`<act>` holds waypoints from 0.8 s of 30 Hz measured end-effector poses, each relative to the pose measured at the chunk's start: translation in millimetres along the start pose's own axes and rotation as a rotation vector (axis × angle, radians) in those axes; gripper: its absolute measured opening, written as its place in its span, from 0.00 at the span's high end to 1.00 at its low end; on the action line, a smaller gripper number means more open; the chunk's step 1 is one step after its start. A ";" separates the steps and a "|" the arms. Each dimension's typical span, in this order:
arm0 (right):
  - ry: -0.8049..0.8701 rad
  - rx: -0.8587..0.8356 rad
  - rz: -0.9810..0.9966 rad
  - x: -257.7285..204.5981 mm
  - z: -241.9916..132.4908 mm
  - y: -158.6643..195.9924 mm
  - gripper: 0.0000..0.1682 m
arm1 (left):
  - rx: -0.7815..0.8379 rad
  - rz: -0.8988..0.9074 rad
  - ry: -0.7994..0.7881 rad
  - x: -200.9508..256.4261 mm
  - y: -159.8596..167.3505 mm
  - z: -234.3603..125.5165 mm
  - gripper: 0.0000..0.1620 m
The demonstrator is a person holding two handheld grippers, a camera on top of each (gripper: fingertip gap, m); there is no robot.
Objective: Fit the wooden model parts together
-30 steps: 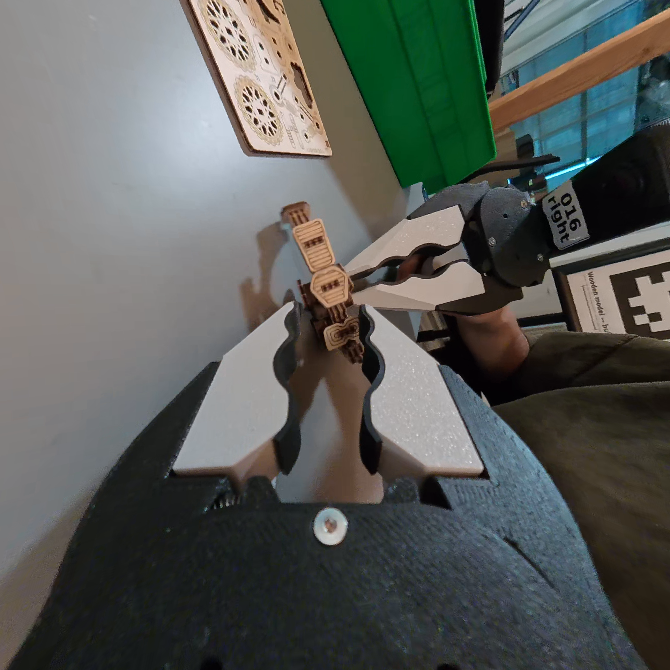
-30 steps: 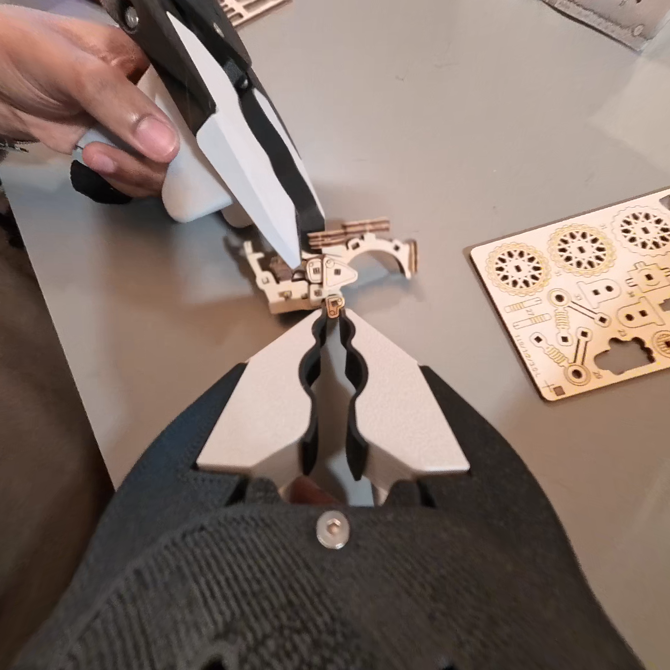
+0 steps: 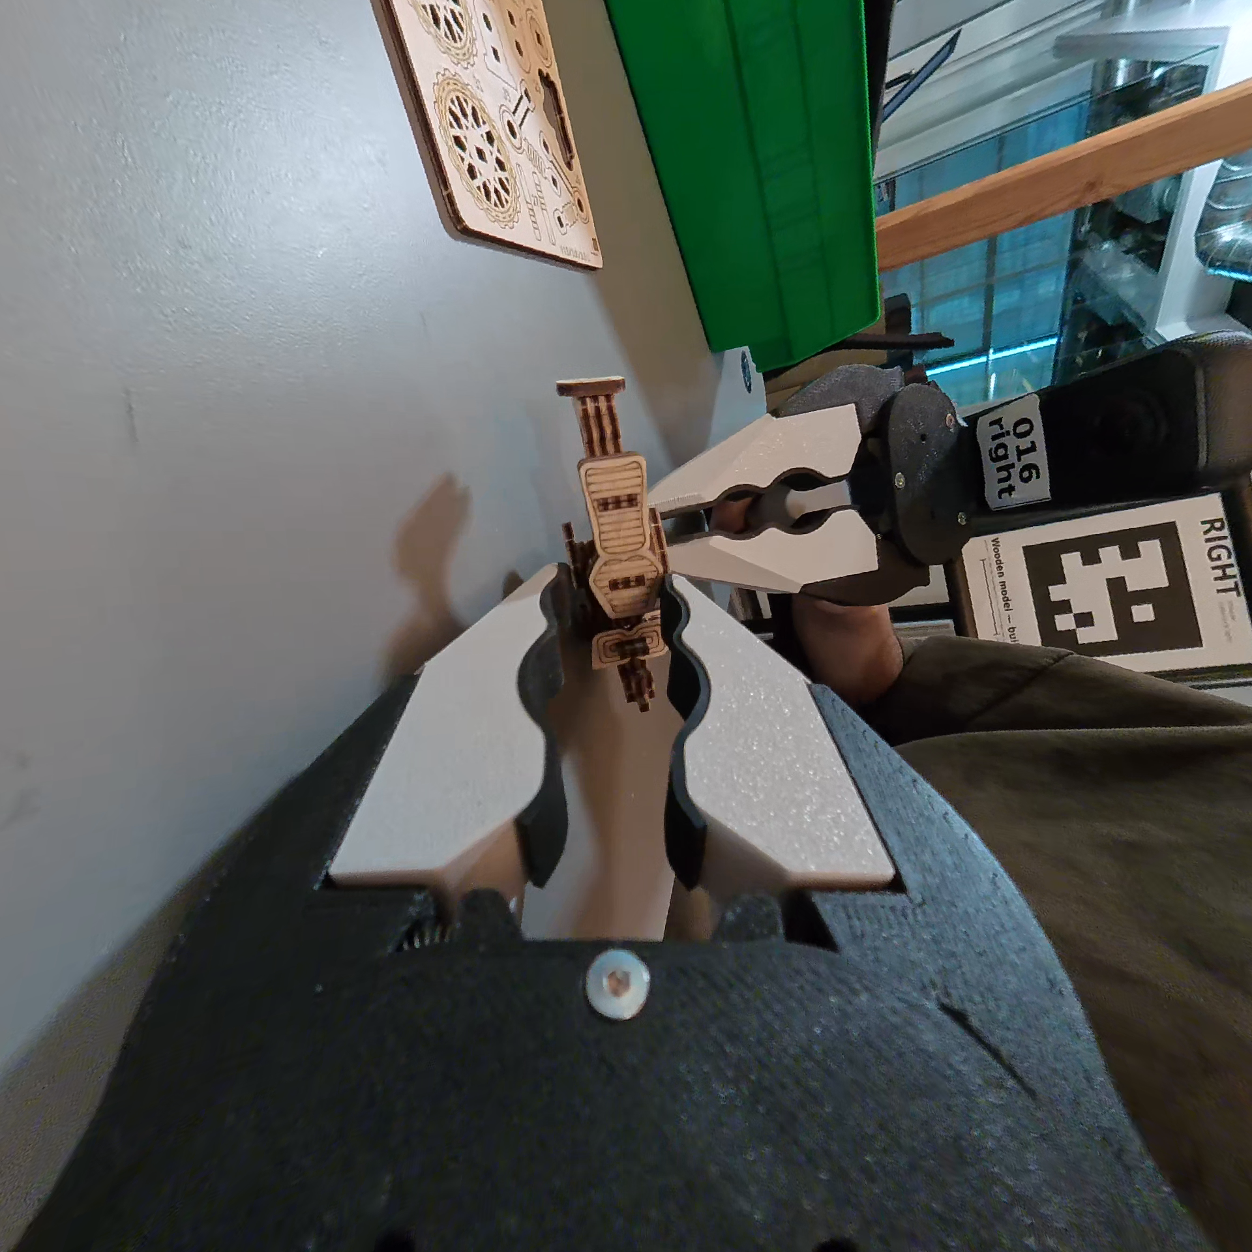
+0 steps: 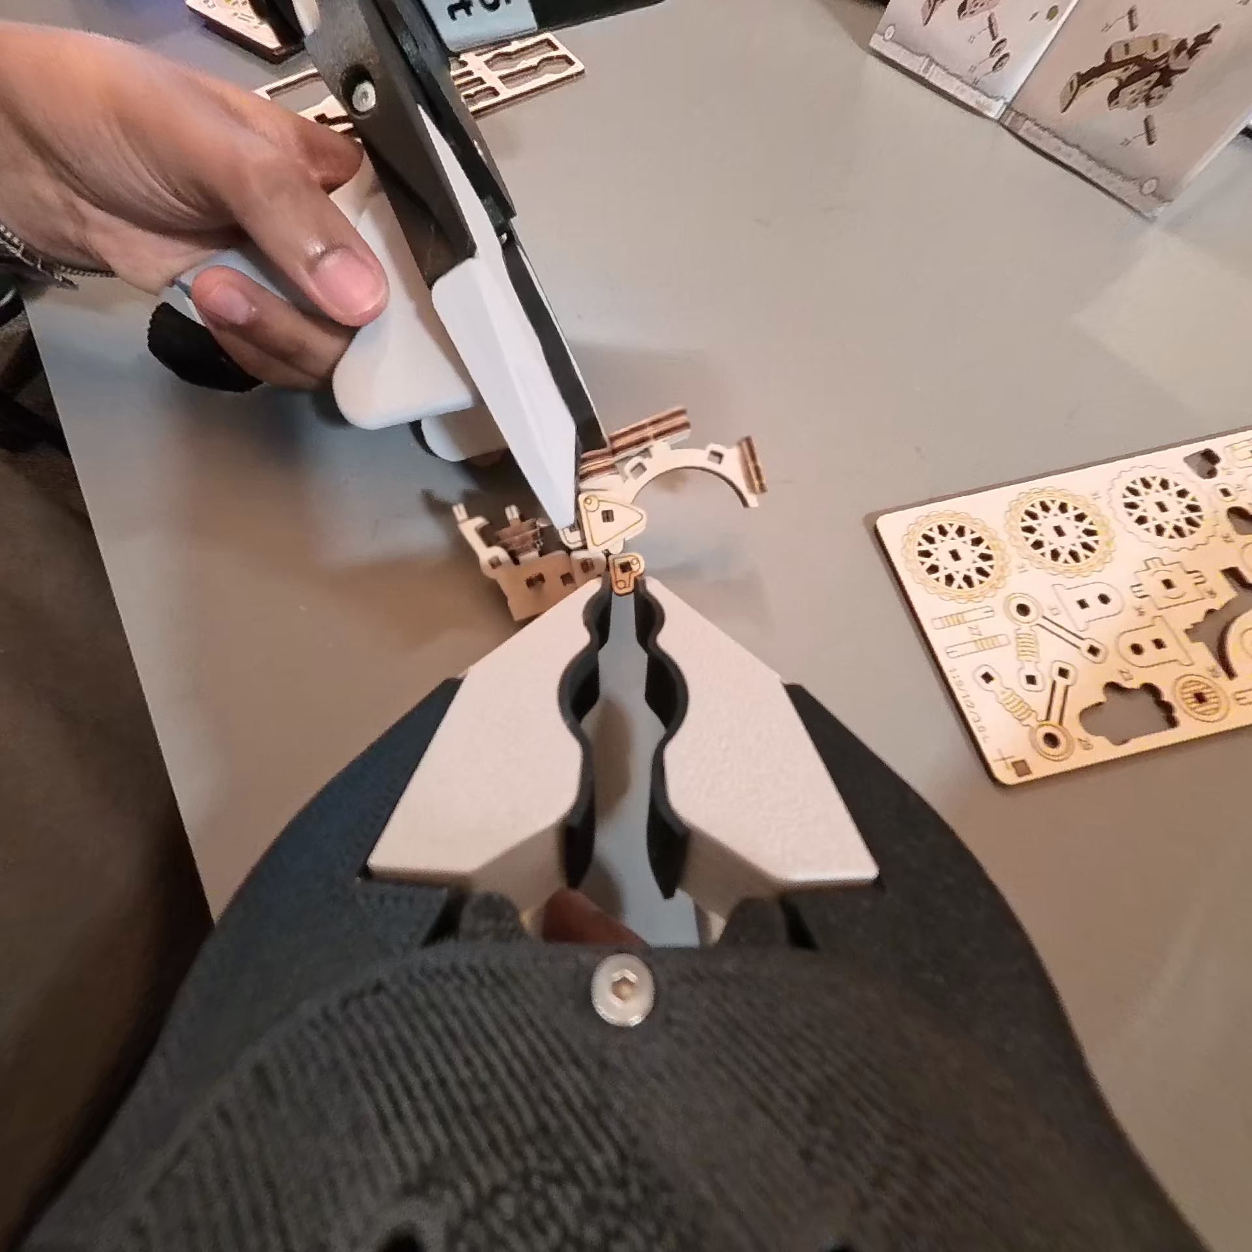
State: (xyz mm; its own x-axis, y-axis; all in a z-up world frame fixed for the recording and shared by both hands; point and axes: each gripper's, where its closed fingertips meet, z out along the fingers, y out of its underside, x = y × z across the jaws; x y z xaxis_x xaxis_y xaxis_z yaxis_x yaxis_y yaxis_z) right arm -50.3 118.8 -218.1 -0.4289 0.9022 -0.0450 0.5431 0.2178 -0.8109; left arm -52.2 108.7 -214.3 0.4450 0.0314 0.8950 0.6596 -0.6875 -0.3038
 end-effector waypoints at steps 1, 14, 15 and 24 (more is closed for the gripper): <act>-0.001 0.001 0.000 0.0 0.0 -0.1 0.97 | 0.006 -0.001 0.004 0.1 -0.7 -0.3 0.85; -0.006 0.131 0.071 4.7 -12.7 -21.6 0.97 | 0.154 -0.142 0.176 7.6 -21.4 -12.1 0.84; -0.013 0.135 0.088 4.2 -12.7 -22.4 0.97 | 0.156 -0.133 0.168 7.3 -21.4 -11.7 0.85; -0.038 0.079 0.219 4.9 -8.0 -13.0 0.97 | 0.158 -0.047 0.094 5.9 -17.8 -4.8 0.84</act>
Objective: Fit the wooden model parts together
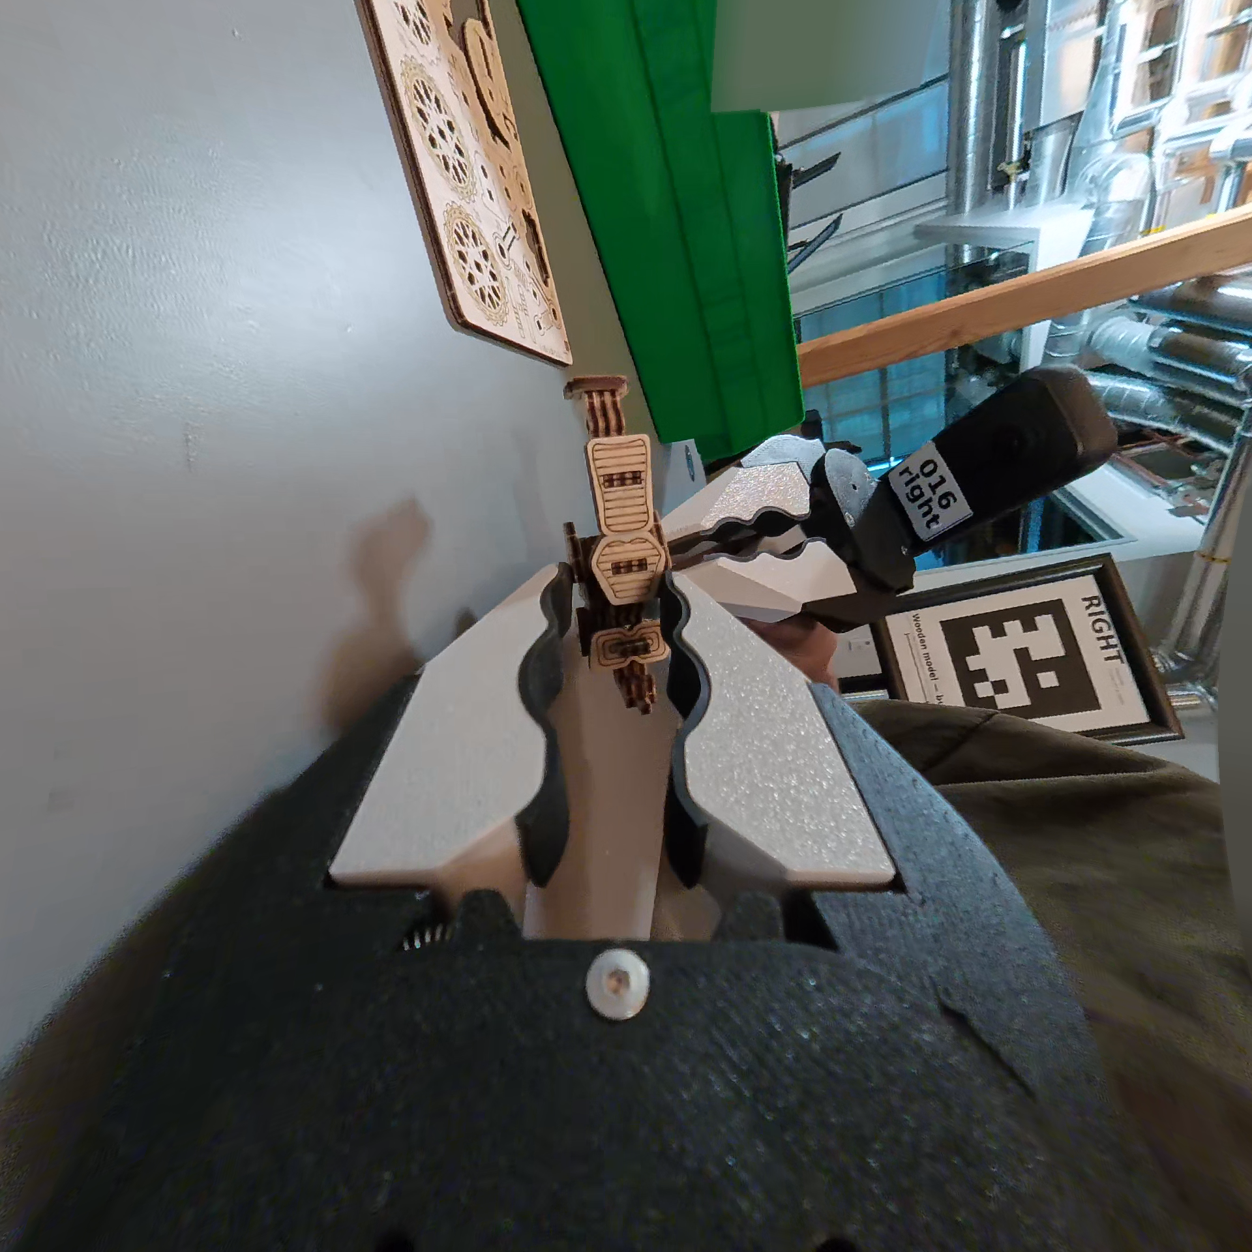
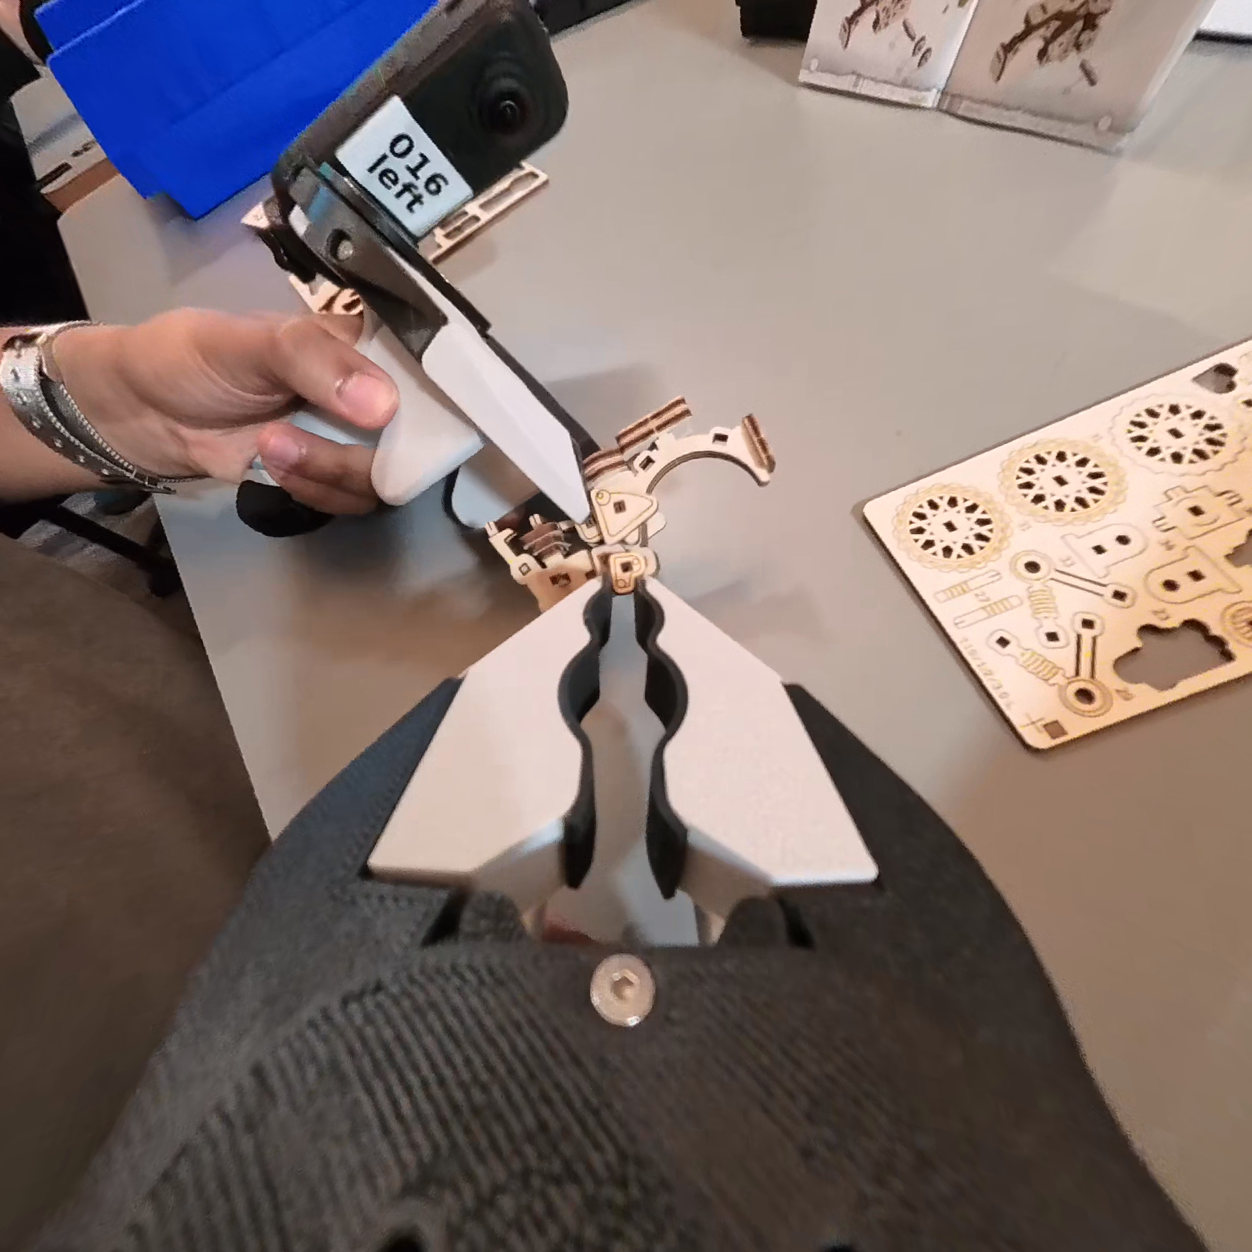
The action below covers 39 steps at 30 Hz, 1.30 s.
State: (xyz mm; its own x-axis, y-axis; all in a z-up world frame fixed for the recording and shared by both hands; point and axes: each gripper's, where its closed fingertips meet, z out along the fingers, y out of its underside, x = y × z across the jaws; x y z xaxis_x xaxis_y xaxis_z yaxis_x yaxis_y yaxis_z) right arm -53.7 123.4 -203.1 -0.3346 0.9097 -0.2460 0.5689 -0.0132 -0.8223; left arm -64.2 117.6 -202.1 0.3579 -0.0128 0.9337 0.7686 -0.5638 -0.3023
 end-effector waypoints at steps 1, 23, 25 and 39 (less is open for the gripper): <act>0.003 -0.006 0.010 0.5 0.1 0.7 0.97 | 0.000 0.009 -0.007 -0.3 0.3 0.2 0.84; 0.048 -0.106 0.136 3.5 1.6 14.8 0.97 | 0.042 0.206 -0.182 -8.9 3.4 10.7 0.84; 0.037 -0.103 0.165 3.4 1.9 15.3 0.97 | 0.037 0.215 -0.188 -9.4 3.8 11.0 0.84; 0.007 -0.118 0.175 1.4 6.2 22.0 0.97 | 0.023 0.262 -0.228 -11.7 6.2 12.6 0.84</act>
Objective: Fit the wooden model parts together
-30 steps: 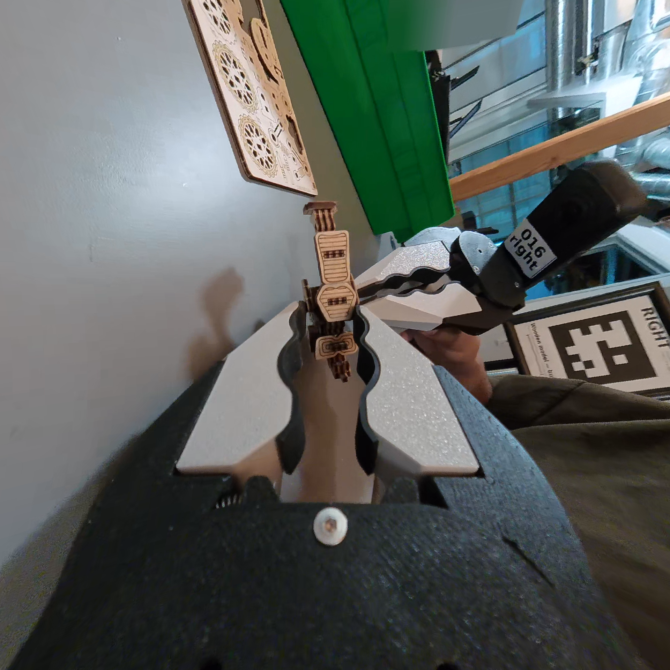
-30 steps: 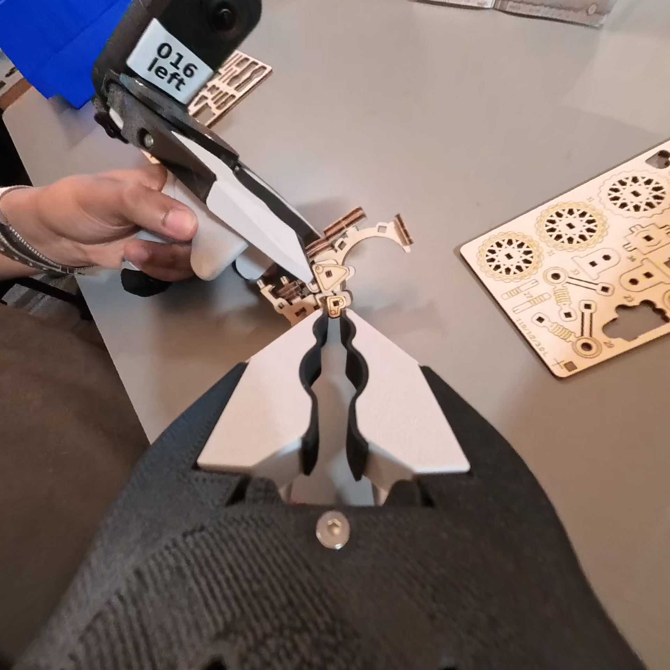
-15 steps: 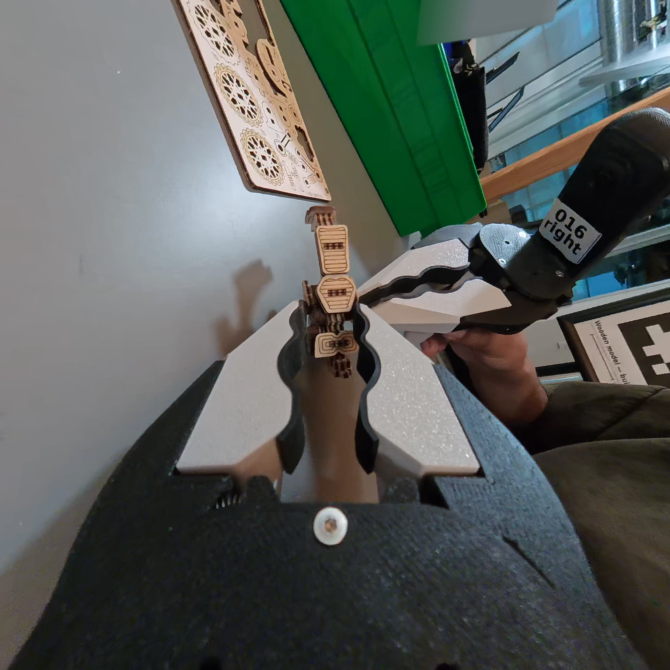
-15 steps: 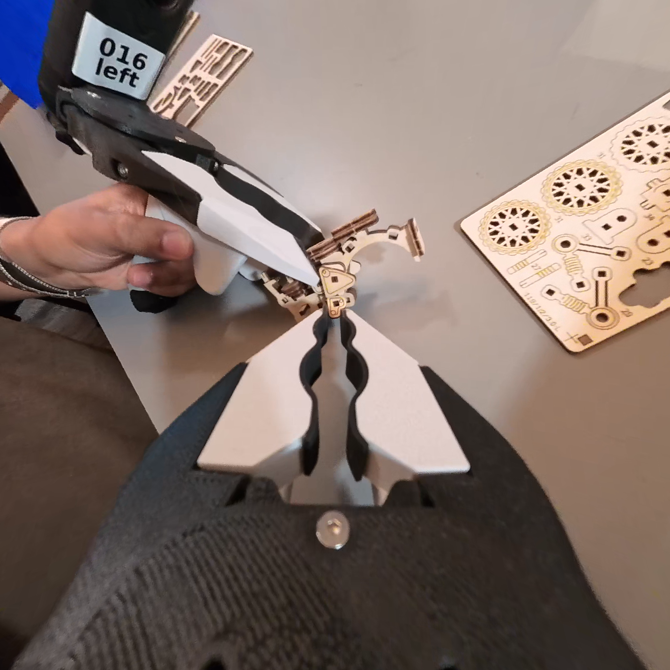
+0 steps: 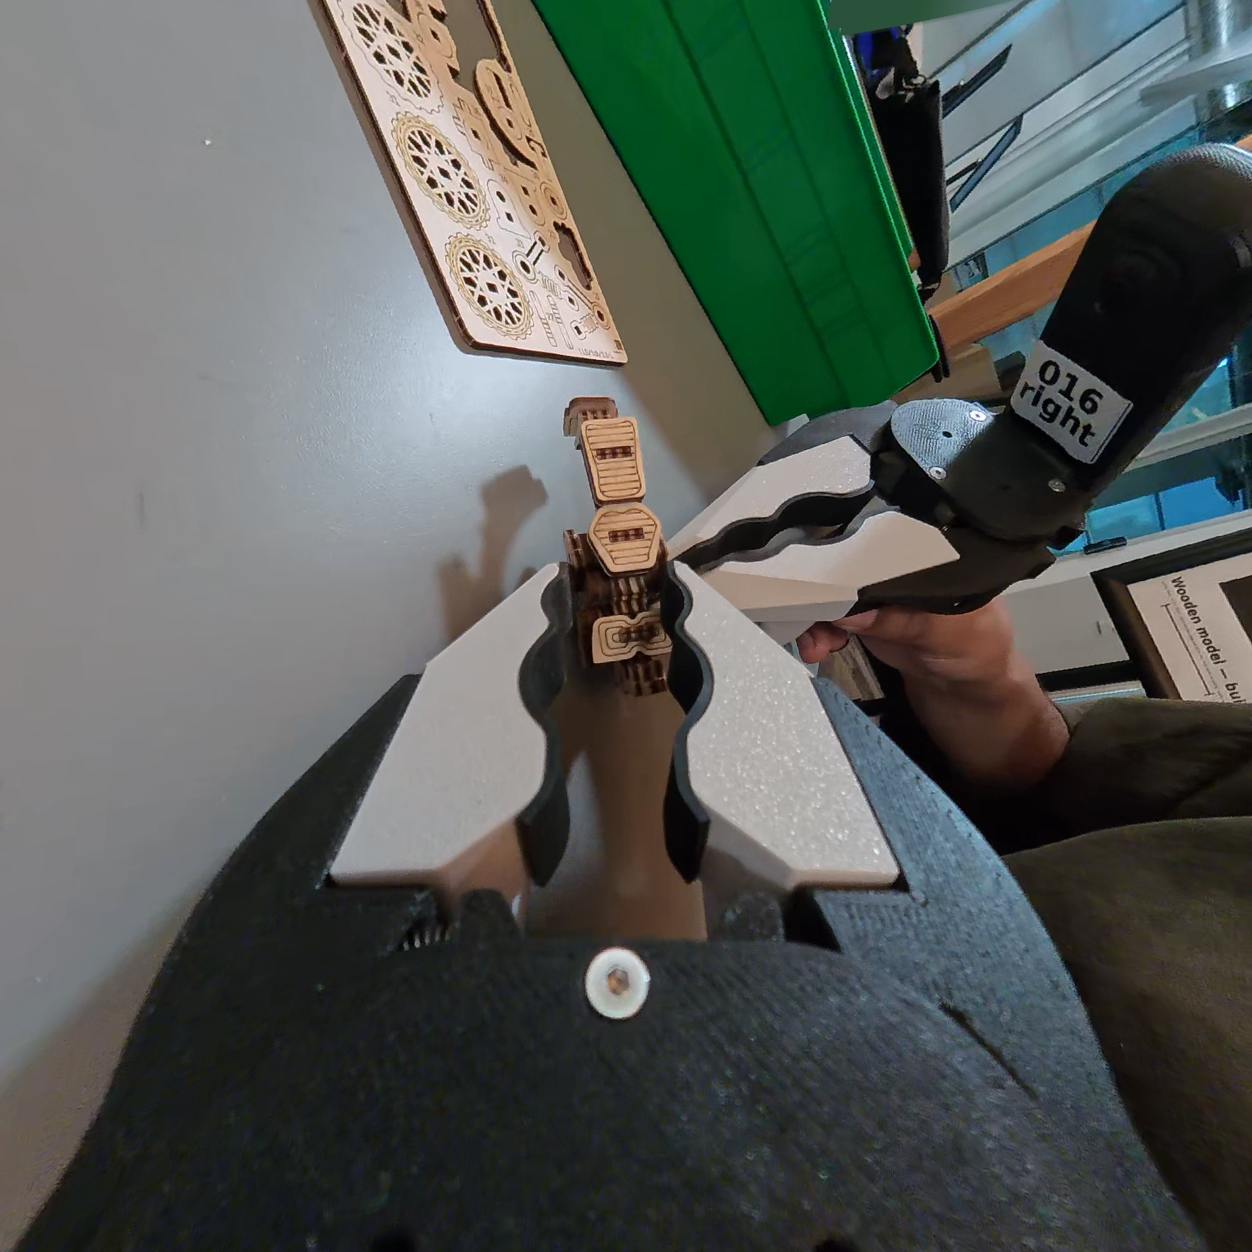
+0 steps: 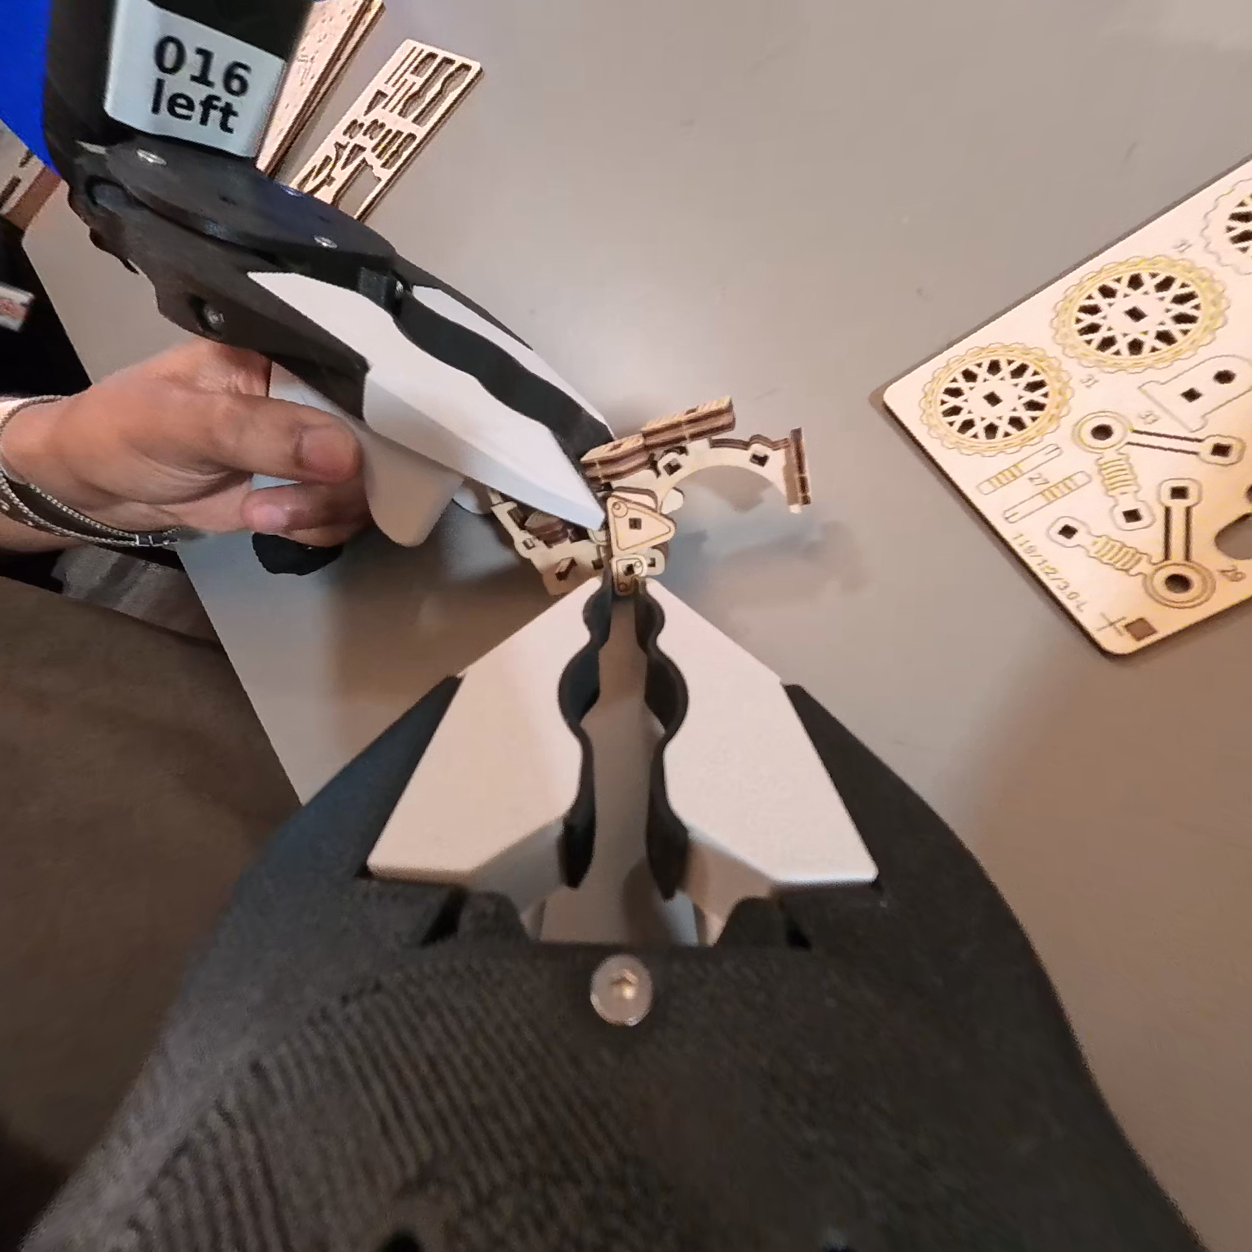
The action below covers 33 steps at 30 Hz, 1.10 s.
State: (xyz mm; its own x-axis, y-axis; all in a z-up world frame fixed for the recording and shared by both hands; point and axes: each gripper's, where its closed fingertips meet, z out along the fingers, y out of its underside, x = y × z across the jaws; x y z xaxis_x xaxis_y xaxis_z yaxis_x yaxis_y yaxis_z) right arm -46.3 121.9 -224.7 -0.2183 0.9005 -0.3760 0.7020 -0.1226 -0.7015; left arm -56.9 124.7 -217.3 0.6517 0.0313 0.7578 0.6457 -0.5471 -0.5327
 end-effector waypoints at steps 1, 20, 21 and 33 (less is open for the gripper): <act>0.002 -0.001 -0.009 0.0 -0.2 0.1 0.97 | 0.001 0.000 -0.001 -0.1 0.0 0.0 0.84; 0.002 -0.001 -0.022 -3.4 2.5 1.2 0.97 | 0.011 -0.013 -0.010 -0.9 -0.9 -0.1 0.84; 0.004 0.000 -0.018 -3.2 2.8 0.9 0.97 | 0.012 -0.014 -0.012 -1.0 -1.0 0.0 0.84; -0.001 0.009 0.024 -2.9 5.2 0.7 0.97 | 0.015 -0.013 -0.018 -1.4 -1.1 0.0 0.83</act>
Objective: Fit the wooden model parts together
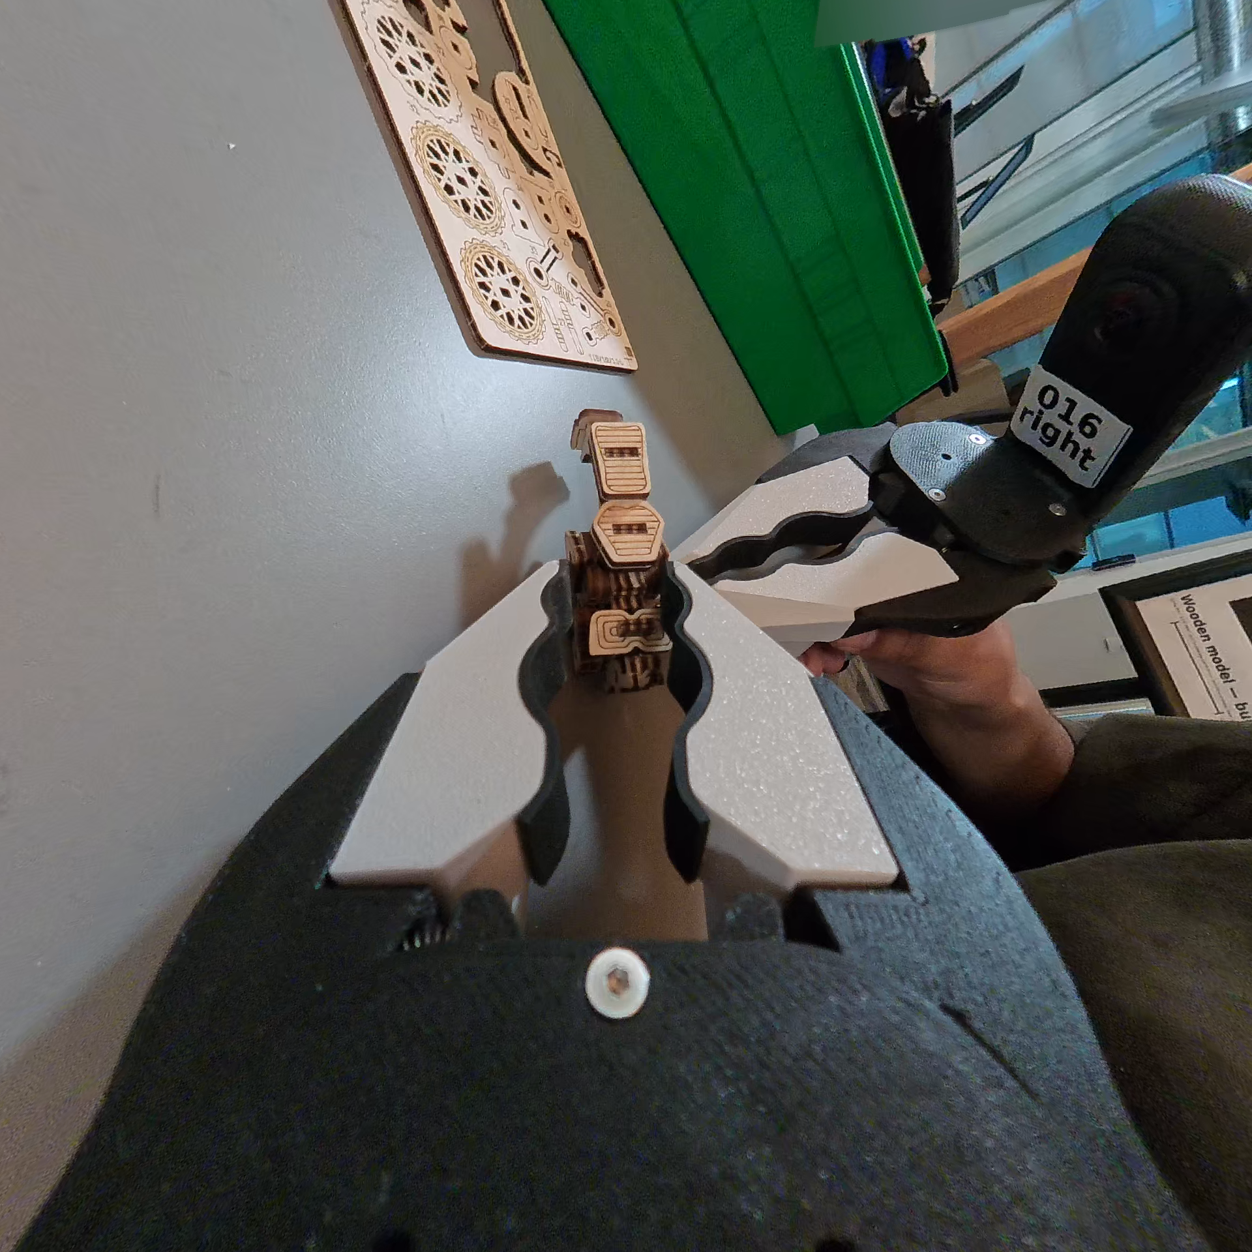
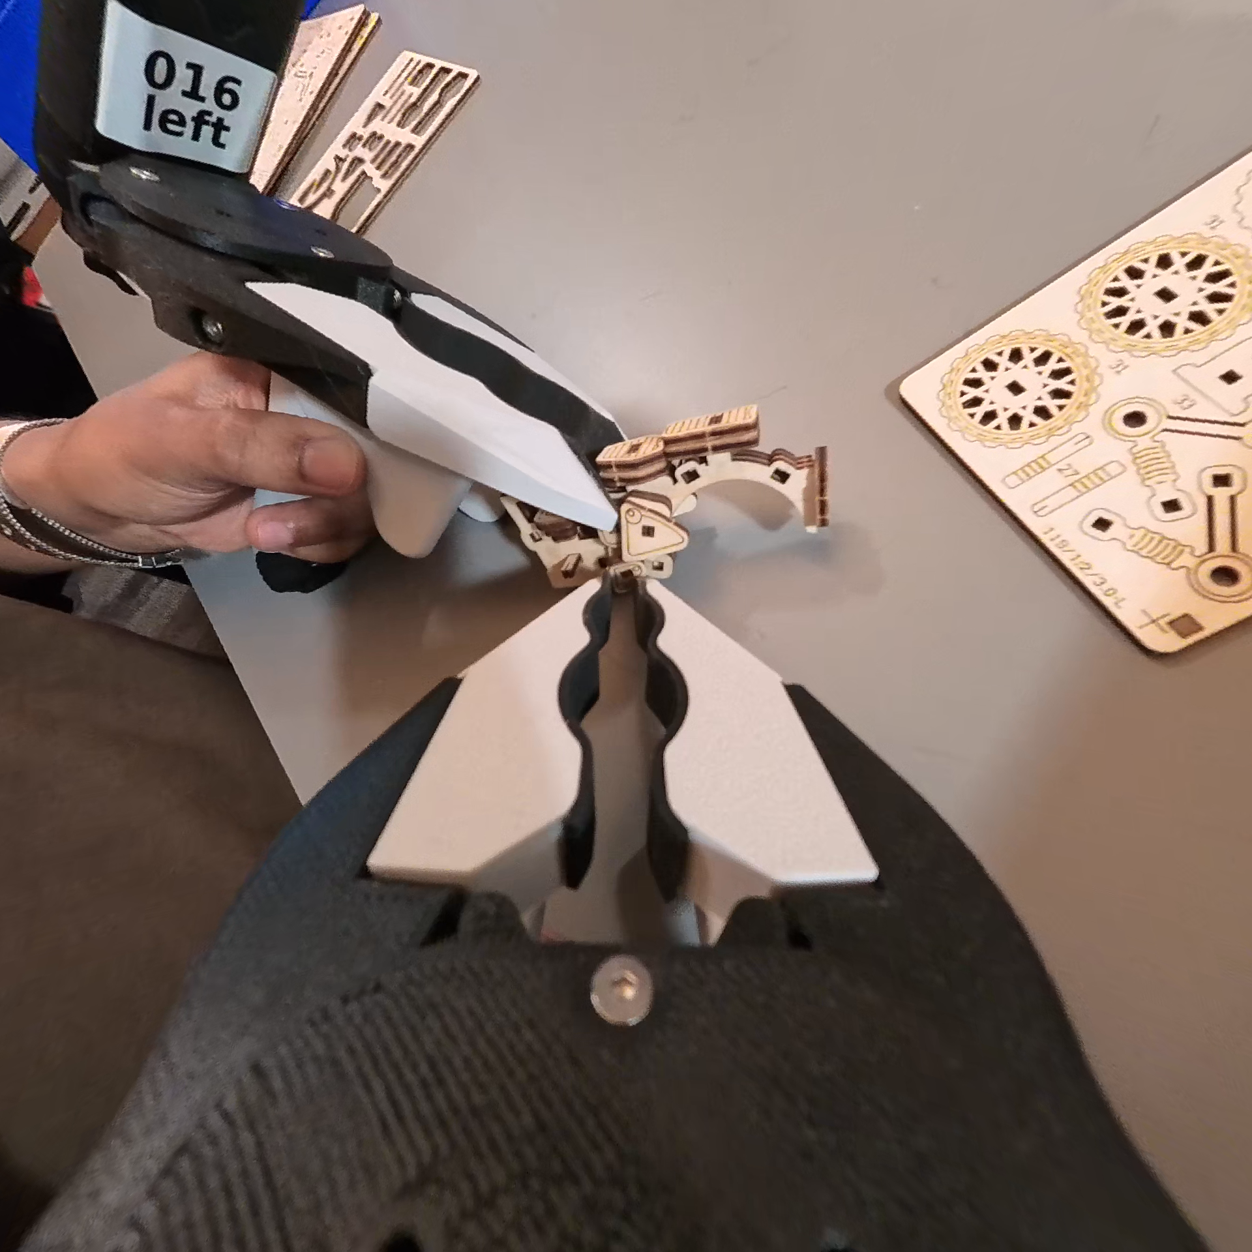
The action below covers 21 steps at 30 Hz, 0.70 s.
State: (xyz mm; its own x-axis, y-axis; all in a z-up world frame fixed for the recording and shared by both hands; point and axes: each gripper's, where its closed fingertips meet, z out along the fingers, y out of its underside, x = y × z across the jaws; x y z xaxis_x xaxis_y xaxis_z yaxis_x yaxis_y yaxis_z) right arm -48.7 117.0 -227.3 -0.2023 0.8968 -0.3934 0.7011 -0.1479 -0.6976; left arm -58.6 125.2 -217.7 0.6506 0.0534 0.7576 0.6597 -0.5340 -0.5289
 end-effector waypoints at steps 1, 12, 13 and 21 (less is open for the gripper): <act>-0.003 0.001 0.003 -0.1 0.1 0.1 0.97 | -0.001 -0.004 0.003 0.1 0.0 0.0 0.83; -0.023 0.007 0.013 -1.7 -0.9 1.3 0.96 | -0.009 -0.025 0.024 0.8 0.3 -0.3 0.83; -0.029 0.006 0.014 -2.6 -1.0 1.5 0.96 | -0.009 -0.029 0.027 0.8 0.2 -0.5 0.83; -0.032 0.022 0.012 0.0 -4.4 -0.8 0.96 | -0.012 -0.056 0.051 1.4 -0.2 -1.2 0.83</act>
State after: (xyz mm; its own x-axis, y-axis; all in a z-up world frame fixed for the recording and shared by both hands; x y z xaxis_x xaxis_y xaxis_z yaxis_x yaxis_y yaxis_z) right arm -46.3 118.9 -224.1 -0.2158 0.8812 -0.4206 0.6886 -0.1681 -0.7054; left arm -58.2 124.4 -216.1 0.5924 0.0404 0.8046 0.6899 -0.5411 -0.4808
